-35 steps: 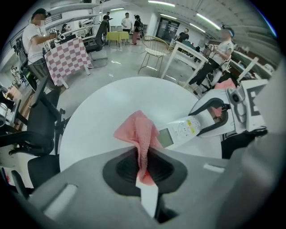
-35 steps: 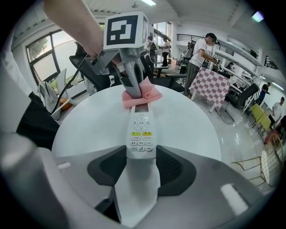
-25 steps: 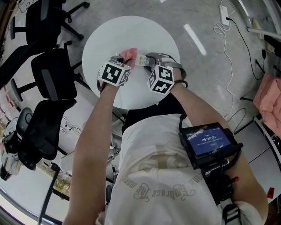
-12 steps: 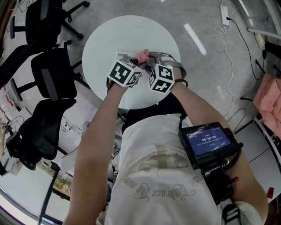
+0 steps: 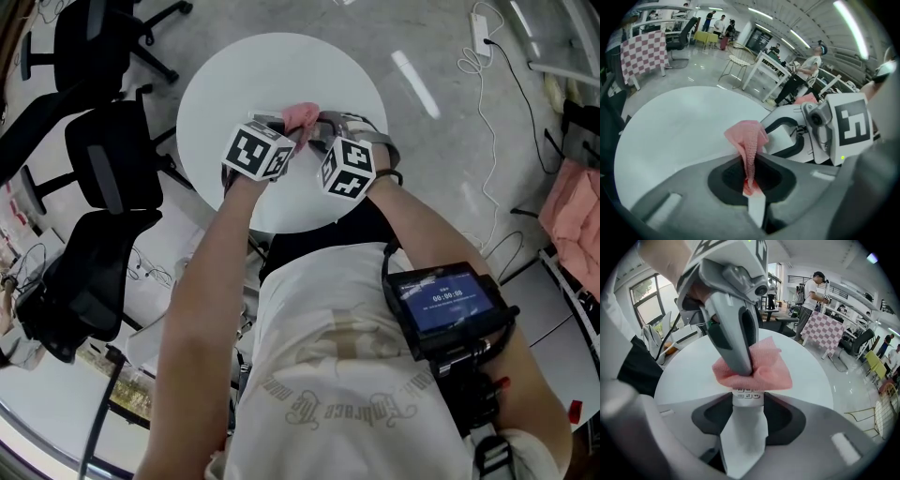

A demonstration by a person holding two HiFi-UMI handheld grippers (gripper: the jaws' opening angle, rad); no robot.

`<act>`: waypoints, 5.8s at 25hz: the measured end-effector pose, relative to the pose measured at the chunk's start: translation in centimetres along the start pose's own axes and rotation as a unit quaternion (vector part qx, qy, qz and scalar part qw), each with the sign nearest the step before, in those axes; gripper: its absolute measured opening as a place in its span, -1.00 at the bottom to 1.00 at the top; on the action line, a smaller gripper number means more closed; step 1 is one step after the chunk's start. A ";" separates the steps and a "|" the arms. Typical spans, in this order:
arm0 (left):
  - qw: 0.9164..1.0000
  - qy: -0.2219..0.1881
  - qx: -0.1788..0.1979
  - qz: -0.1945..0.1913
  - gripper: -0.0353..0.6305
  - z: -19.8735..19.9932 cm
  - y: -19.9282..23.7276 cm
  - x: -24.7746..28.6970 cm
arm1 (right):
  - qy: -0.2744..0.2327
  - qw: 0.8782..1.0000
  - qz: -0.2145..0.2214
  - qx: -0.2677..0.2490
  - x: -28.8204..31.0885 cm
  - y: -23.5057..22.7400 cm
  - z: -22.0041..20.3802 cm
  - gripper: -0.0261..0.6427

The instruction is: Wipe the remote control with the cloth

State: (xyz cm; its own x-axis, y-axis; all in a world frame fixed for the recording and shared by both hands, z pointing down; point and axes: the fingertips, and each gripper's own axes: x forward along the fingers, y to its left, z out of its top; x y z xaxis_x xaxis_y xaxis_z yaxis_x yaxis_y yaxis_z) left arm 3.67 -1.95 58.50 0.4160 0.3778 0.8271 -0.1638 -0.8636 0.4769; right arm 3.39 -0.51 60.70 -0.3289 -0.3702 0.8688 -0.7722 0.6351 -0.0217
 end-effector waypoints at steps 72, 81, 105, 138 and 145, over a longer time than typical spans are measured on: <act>0.771 -0.463 -0.359 -0.251 -0.83 -2.9 -8.8 -8.0 | -0.258 0.770 0.455 0.366 -11.0 2.0 8.2 -0.16; 0.811 -0.448 -0.324 -0.193 -0.83 -2.5 -8.2 -8.2 | -0.268 0.744 0.476 0.385 -11.2 2.6 8.4 -0.16; 0.774 -0.532 -0.316 -0.134 -0.83 0.3 0.8 -16.4 | -0.199 0.773 0.523 0.300 -11.6 6.9 7.3 -0.17; 0.825 -0.380 -0.382 -0.168 -0.83 -6.5 -6.5 -4.5 | -0.182 0.828 0.374 0.376 -5.8 1.0 6.1 -0.18; 0.819 -0.387 -0.397 -0.147 -0.83 -8.1 -6.4 -4.8 | -0.045 0.923 0.253 0.285 -1.5 -0.5 2.0 -0.18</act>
State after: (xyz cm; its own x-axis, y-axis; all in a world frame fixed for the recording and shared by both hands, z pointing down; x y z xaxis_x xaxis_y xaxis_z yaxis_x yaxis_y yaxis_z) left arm -4.49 4.46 53.85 0.9340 -0.0594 0.3524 -0.3573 -0.1667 0.9190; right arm 3.17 -1.61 58.40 -0.7501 -0.1941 0.6322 -0.6594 0.2918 -0.6928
